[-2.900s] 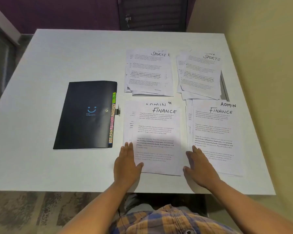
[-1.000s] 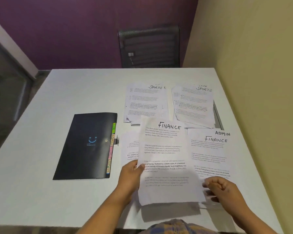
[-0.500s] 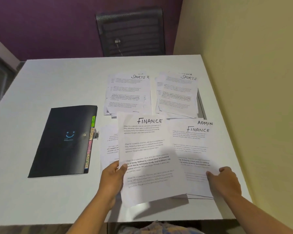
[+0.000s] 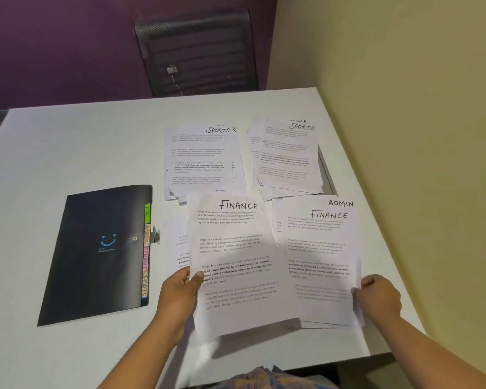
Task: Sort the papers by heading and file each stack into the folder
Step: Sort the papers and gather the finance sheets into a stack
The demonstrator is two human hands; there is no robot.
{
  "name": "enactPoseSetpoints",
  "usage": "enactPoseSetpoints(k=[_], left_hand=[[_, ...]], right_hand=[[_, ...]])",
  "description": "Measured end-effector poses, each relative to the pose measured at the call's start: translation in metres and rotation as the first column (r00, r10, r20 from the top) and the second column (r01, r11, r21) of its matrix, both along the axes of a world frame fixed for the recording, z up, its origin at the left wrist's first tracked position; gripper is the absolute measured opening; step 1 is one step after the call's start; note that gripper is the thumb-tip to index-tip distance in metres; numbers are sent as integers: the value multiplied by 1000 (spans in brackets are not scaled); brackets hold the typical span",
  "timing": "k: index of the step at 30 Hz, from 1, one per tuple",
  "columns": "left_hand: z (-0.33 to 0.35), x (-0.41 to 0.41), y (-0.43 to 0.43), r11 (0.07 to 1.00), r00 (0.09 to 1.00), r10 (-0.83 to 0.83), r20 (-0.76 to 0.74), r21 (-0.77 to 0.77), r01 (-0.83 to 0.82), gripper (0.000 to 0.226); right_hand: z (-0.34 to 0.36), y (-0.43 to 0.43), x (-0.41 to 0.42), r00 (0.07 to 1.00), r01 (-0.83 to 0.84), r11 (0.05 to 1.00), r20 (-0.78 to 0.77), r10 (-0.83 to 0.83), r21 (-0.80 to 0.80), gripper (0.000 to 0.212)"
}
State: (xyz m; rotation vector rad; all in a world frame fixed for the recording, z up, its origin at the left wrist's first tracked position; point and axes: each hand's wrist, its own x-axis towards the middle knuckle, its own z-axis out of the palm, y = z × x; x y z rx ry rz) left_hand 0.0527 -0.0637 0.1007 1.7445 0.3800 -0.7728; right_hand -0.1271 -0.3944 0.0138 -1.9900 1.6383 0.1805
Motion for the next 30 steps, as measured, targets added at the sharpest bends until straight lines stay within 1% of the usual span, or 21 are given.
enactPoseSetpoints(k=[5, 9, 12, 13, 14, 15, 18, 20, 22, 23, 25, 27, 30], left_hand=[[0, 8, 1, 999, 1000, -29, 2, -16, 29, 19], [3, 15, -1, 999, 999, -49, 17, -12, 49, 19], [6, 17, -4, 998, 998, -48, 28, -42, 49, 18], [6, 17, -5, 998, 999, -46, 27, -49, 48, 18], [5, 18, -5, 998, 999, -48, 23, -45, 49, 18], [5, 19, -5, 998, 999, -49, 20, -37, 49, 18], [0, 21, -5, 999, 999, -26, 31, -44, 27, 19], [-3, 21, -5, 999, 999, 1, 41, -51, 1, 20], [-4, 20, -5, 999, 998, 21, 58, -41, -18, 19], [-4, 20, -6, 999, 997, 29, 72, -32, -27, 19], [-4, 19, -6, 999, 994, 37, 106, -3, -37, 18], [-4, 18, -7, 999, 990, 48, 130, 10, -49, 18], [-2, 16, -9, 999, 988, 51, 149, 1, -52, 18]], right_hand=[[4, -1, -5, 1000, 19, 1000, -4, -19, -4, 9], [7, -4, -11, 998, 58, 998, 35, -57, -32, 22], [9, -6, -19, 991, 100, 994, 95, -96, -37, 27], [12, -6, -21, 987, 110, 994, 121, -107, -23, 22], [16, -5, -22, 981, 122, 992, 153, -119, -16, 12], [20, -5, -23, 975, 127, 992, 184, -122, -18, 9], [35, -3, -30, 945, 168, 986, 288, -158, -12, 20], [44, -5, -37, 893, 222, 972, 385, -233, 74, 18], [55, -5, -41, 797, 283, 929, 480, -367, 240, 16], [60, -6, -42, 746, 305, 895, 502, -438, 327, 19], [70, -7, -42, 680, 294, 844, 523, -514, 448, 24], [84, -1, -36, 652, 219, 822, 548, -524, 526, 20], [102, 21, -20, 670, 87, 825, 580, -463, 558, 9]])
